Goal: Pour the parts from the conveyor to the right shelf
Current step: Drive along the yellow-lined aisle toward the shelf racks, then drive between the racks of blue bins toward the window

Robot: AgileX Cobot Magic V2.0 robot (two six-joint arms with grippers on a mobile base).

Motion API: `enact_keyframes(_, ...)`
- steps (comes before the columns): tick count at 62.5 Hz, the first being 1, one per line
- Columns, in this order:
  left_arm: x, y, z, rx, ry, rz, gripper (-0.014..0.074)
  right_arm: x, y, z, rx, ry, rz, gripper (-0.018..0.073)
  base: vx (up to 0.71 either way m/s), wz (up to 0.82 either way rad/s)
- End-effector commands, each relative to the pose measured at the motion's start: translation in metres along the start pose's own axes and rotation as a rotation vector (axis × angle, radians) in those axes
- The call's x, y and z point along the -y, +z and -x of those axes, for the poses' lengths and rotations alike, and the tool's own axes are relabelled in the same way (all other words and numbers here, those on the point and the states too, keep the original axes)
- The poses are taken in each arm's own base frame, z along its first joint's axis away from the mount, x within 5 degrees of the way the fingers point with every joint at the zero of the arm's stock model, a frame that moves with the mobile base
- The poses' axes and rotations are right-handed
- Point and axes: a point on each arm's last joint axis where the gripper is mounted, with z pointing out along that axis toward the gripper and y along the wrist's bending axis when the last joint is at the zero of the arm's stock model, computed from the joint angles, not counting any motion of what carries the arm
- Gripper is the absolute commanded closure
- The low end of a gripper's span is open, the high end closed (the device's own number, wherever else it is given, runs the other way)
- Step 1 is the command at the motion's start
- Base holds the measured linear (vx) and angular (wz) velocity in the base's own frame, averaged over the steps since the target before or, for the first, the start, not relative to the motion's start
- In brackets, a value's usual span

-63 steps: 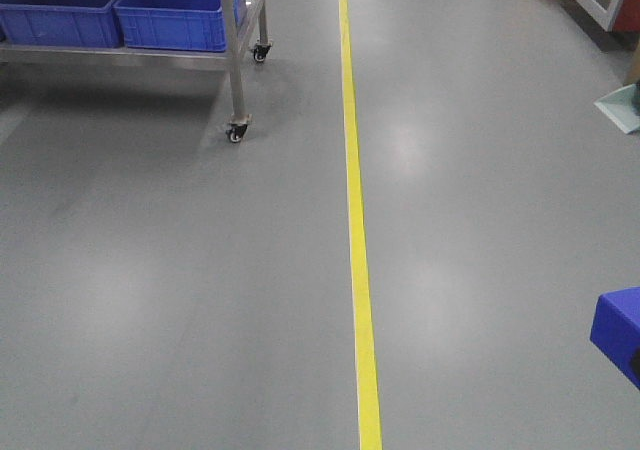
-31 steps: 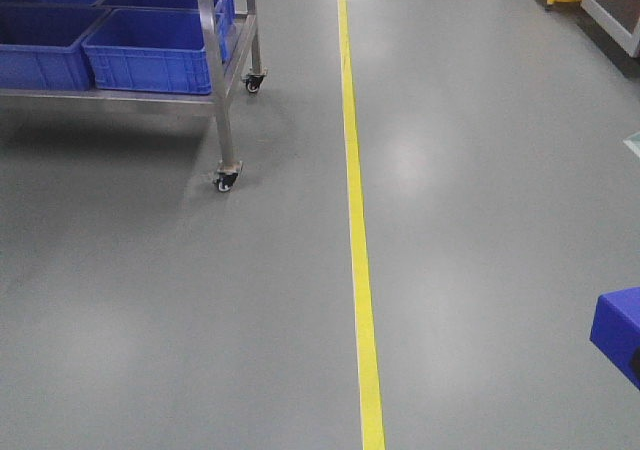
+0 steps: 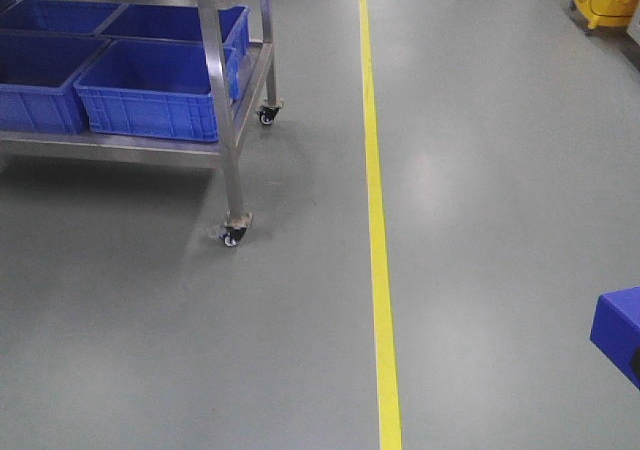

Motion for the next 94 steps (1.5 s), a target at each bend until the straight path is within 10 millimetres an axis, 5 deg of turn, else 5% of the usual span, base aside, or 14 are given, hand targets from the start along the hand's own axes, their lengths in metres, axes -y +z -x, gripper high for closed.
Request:
enact_keyframes(1, 0.0003, -0.0001, -0.0030, 0.053, -0.009, -0.002, 0.0603, 0.0032, -0.0024, 0.0147, 0.083, 0.001, -0.033, 0.0569, 0.61, 0.14)
enact_keyframes(34, 0.0003, -0.0001, -0.0030, 0.053, -0.009, -0.002, 0.0603, 0.0033, -0.0024, 0.0148, 0.084, 0.001, -0.034, 0.0569, 0.55, 0.34)
enact_keyframes(94, 0.0003, -0.0001, -0.0030, 0.053, -0.009, -0.002, 0.0603, 0.0033, -0.0024, 0.0147, 0.083, 0.000, -0.033, 0.0569, 0.29, 0.92)
